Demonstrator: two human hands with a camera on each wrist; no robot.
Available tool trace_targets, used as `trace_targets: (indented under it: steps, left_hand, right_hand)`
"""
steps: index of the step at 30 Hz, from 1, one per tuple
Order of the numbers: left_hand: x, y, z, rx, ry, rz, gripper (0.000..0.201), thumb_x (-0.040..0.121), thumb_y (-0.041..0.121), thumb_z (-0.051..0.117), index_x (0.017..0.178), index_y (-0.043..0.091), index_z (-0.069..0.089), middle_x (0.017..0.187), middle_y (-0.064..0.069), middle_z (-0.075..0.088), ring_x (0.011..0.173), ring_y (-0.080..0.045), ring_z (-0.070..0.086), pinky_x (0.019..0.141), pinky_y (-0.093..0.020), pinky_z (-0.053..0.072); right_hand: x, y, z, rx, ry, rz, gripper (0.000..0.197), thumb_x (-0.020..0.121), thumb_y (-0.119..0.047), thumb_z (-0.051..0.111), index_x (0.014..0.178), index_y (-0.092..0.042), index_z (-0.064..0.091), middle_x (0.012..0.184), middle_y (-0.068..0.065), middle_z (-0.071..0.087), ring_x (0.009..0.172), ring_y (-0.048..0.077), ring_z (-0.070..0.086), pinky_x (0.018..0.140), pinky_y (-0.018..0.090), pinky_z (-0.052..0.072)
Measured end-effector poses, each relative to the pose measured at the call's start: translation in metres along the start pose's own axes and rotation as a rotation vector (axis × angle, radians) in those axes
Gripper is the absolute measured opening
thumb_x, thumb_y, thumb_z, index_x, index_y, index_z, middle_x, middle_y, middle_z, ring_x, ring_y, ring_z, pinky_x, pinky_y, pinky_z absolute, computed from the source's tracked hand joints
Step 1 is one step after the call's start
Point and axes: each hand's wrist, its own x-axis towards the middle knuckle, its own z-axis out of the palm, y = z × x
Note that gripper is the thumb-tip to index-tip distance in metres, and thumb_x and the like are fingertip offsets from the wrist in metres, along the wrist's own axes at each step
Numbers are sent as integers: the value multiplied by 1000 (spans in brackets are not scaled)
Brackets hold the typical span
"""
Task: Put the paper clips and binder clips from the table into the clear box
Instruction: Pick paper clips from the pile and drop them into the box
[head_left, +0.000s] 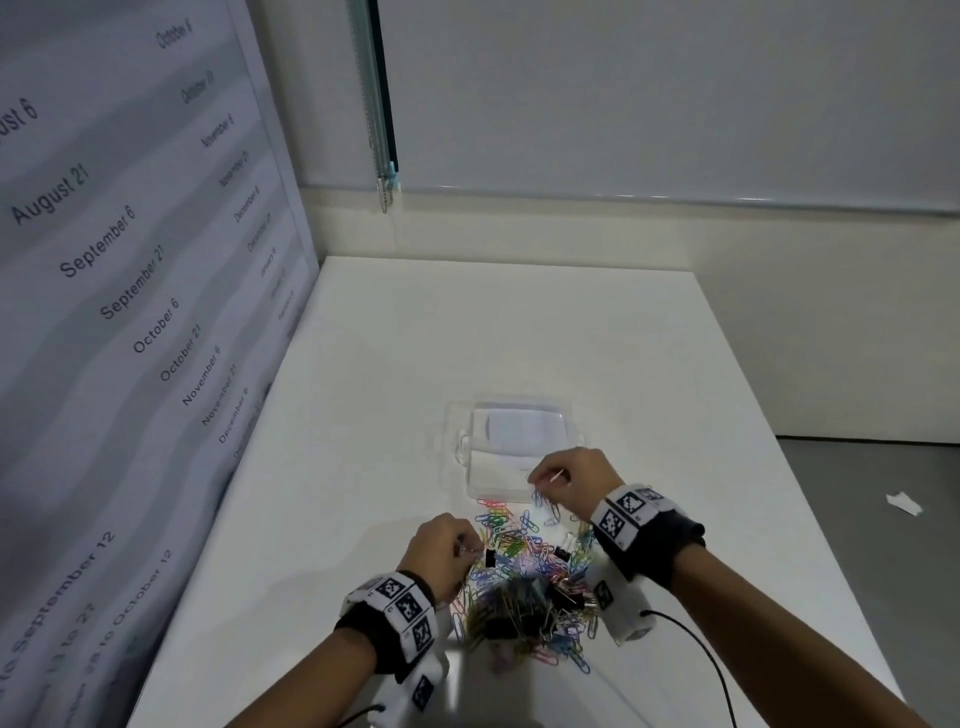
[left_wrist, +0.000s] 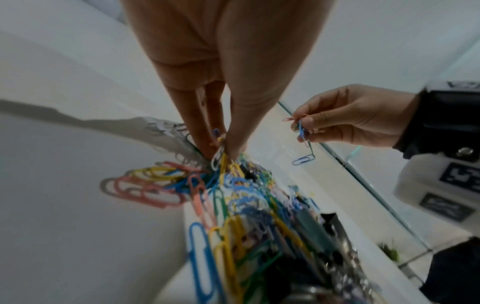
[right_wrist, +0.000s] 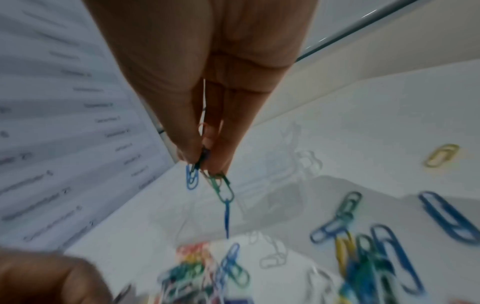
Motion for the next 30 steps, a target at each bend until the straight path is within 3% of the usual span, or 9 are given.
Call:
trace_targets:
  steps: [4,8,10,12,13,18,22,26,30]
  left_hand:
    - [0,4,-9,-151,31,-40,26,83,4,61,72,27,66,94,-3,74,89,-18,65,83,-32,55]
    - [7,18,-25,-265,65,-37,26,81,3,65,71,26,70,81,-1,72,75,-12,63,73,-25,54]
    - [13,29,-34,-332,76,-26,24,81,1,66,72,23,70,76,2,69,73,-9,63,77,-24,56]
    - [21,39,-43,-365,105,-10,20,79,1,67,73,20,70,73,3,67,72,-9,61,77,-25,55]
    - [26,44,-46,-374,122,-2,20,79,1,67,74,19,70,73,2,66,73,-9,61,77,-25,54]
    - [55,65,-52,-406,175,28,18,86,1,59,83,14,70,79,-3,65,72,-18,60,69,-24,53]
    - [72,68,-41,-336,140,-12,23,92,1,49,95,8,71,92,-7,66,80,-19,57,69,-20,48]
    - [74,63,-35,-259,56,-72,32,95,1,38,113,4,64,121,-13,64,113,-25,58,97,-26,45]
    - [60,64,-34,-210,73,16,35,91,-1,41,116,10,63,127,-8,60,118,-21,54,95,-20,39]
  right_hand:
    - [14,1,-14,49,74,50,18,84,-4,58,95,-8,73,103,8,73,89,15,65,81,13,42]
    - [18,15,-8,25,72,89,33,84,4,46,95,-12,73,109,6,71,100,20,64,73,8,37]
    - [15,23,-9,31,94,104,36,84,5,44,94,-14,73,104,2,71,87,16,64,69,10,40]
    - [12,32,-13,56,120,139,35,83,5,44,93,-14,72,87,-3,68,62,7,54,54,6,39]
    - [10,38,-15,63,137,163,34,83,5,46,92,-14,72,86,-2,67,58,5,49,53,7,39]
    - [0,77,-21,-76,111,231,25,79,-5,58,101,-15,66,111,9,62,95,22,57,83,23,40]
    - [-7,102,-17,-277,-20,333,48,82,-9,53,129,-19,46,136,11,40,127,28,37,106,33,34]
    - [-18,99,-1,-335,-77,293,53,87,-6,44,137,-19,36,145,10,29,131,26,30,108,32,32]
    - [-28,83,26,-253,-98,164,45,89,-14,44,133,-15,42,138,10,37,124,24,35,105,30,32]
